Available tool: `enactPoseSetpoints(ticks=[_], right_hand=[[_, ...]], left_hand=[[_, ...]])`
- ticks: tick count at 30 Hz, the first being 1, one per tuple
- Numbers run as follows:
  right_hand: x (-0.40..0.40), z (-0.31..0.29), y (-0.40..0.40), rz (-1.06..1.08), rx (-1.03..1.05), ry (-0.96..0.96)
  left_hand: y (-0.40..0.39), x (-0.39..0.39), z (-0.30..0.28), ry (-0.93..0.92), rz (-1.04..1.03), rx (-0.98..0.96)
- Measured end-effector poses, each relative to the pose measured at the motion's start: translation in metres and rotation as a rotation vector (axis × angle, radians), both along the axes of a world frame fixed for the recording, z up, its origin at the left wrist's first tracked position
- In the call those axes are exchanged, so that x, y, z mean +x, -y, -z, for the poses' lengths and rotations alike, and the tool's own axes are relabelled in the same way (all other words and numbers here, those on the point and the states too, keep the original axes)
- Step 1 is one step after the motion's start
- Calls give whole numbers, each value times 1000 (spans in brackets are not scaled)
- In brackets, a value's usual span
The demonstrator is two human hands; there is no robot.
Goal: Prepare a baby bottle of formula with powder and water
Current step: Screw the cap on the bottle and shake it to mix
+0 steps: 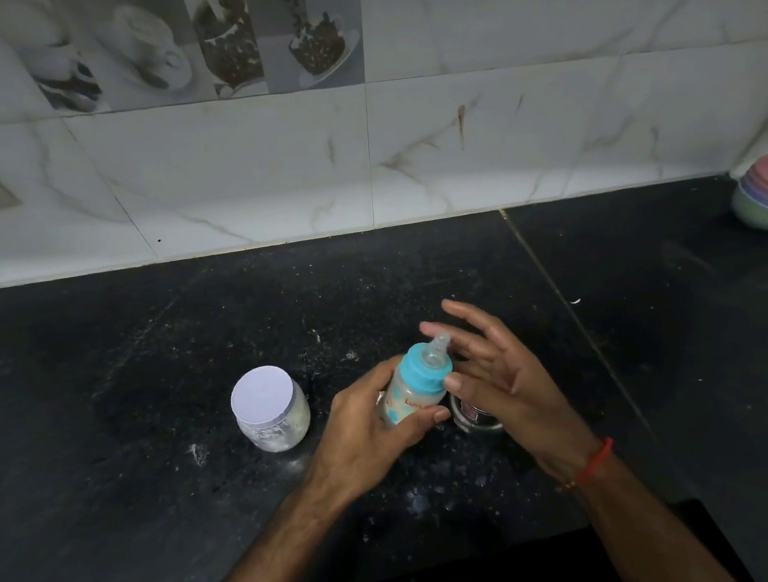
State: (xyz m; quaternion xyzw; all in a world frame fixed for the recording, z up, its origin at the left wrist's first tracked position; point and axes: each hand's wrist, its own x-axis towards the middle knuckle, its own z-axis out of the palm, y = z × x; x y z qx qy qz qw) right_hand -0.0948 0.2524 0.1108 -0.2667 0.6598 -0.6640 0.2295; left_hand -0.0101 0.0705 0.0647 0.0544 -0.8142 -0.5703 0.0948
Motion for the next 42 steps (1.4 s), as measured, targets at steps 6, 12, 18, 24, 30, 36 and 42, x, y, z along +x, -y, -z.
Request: enactPoseSetpoints(ticks=[6, 12, 18, 24, 30, 36, 42], right_hand=[[-4, 6, 0, -36, -93, 41], [-5, 7, -2, -152, -15, 60], [-1, 0, 3, -256, -91, 115], [29, 9, 31, 249, -139, 135], [10, 0, 13, -41, 30, 4], [3, -4, 8, -115, 64, -97], [25, 9, 25, 267, -28, -1]], left_hand=[[-3, 3, 1, -19, 38, 34], [-1, 6, -8, 65, 212, 166], [0, 4, -17, 79, 288, 235], [-2, -2, -16, -58, 103, -25], [3, -1, -15, 52, 218, 112], [-5, -5, -18, 97, 251, 204], [-20, -7, -20, 13, 118, 11]])
